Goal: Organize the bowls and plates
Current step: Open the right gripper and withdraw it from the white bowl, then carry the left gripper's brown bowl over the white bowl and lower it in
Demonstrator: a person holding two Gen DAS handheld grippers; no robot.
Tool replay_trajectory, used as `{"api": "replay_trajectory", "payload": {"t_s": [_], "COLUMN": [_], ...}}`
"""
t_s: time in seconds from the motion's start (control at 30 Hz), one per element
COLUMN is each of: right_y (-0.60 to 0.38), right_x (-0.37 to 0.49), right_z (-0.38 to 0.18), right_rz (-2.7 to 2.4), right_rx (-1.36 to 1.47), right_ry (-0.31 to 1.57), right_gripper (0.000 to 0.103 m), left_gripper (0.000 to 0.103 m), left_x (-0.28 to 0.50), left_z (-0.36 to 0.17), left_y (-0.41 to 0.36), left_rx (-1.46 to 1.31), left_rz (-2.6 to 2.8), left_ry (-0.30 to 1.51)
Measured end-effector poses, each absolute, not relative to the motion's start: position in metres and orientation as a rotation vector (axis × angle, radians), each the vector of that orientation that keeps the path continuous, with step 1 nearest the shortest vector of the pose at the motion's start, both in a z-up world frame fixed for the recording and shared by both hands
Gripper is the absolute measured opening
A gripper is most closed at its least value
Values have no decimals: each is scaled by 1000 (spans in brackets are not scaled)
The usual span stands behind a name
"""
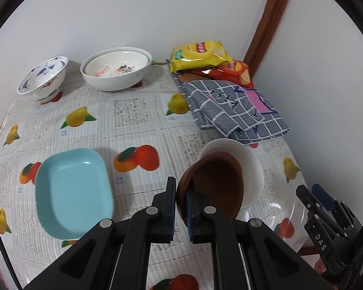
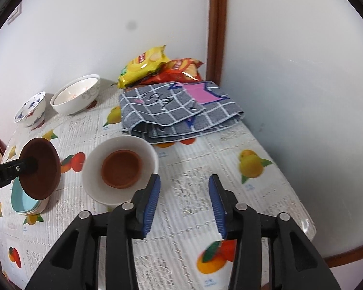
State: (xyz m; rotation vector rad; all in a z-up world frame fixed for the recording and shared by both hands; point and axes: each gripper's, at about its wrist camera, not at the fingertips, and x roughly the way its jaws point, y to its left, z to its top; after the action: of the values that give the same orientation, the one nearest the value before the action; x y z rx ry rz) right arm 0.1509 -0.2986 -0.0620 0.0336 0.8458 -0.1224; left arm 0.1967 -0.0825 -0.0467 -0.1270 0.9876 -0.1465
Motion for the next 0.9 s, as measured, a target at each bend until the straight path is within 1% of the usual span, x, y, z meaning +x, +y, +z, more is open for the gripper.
{"api": "replay_trajectory", "payload": {"t_s": [0.27, 0.5, 0.9], "right_y": [-327, -348, -369], "right_x": [142, 143, 139], "right_z": [-64, -79, -91], "right_rz": [-172, -214, -244], "right_rx": [38, 54, 48], "right_ry": [848, 873, 874], "right_gripper": [44, 44, 44], "left_gripper": [8, 9, 9], "left_x": [212, 227, 254], "left_z": [-61, -72, -96], "left_y": [-107, -124, -138], "left_rx": [-142, -145, -178], "left_rz": [-168, -175, -163], "left_ry": [1024, 1049, 1099]}}
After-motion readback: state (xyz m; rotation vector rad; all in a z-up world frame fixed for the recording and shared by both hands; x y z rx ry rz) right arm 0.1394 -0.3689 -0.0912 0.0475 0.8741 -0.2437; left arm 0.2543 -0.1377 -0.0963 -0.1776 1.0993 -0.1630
